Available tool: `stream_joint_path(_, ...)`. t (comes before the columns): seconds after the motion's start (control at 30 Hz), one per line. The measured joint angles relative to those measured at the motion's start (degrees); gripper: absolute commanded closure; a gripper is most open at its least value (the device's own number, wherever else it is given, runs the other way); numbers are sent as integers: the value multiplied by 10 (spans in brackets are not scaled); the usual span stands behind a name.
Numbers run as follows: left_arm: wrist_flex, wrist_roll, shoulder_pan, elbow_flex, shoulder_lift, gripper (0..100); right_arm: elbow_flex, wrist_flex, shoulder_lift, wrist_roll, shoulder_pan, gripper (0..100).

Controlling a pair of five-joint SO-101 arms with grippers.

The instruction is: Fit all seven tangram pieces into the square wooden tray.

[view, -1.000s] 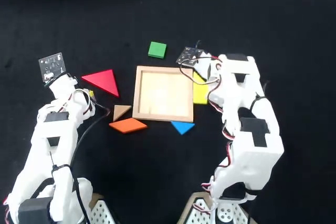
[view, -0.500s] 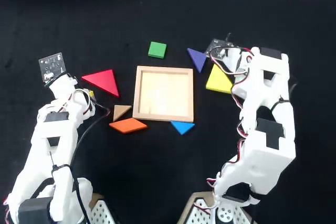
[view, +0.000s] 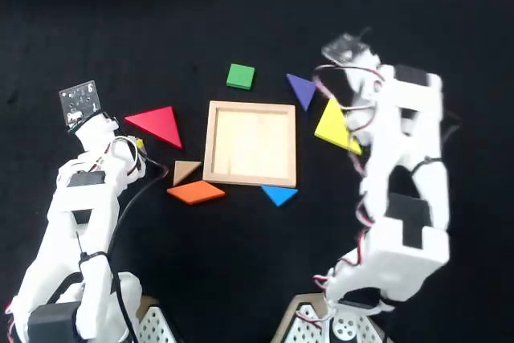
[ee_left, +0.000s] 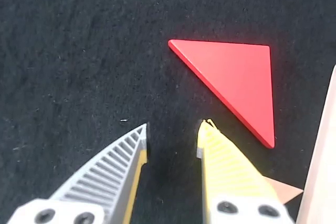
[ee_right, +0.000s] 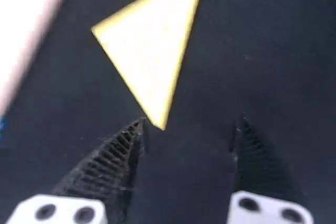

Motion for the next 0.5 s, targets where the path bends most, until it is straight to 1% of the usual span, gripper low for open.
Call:
stream_joint_path(0.07,0,0,0,0,0,835,0,6,-1,-88,-49,723)
stream_joint_path(0.13,0,0,0,0,0,835,0,7,1,-127,-84,722)
stream_joint_path(0.23,0,0,0,0,0,835,0,-9,35,-144,-106,721)
stream_joint_path(0.4,0,0,0,0,0,834,-18,-36,118,-167,-103,654)
stream_joint_path(0.5,0,0,0,0,0,834,-55,-36,156,-171,-101,651)
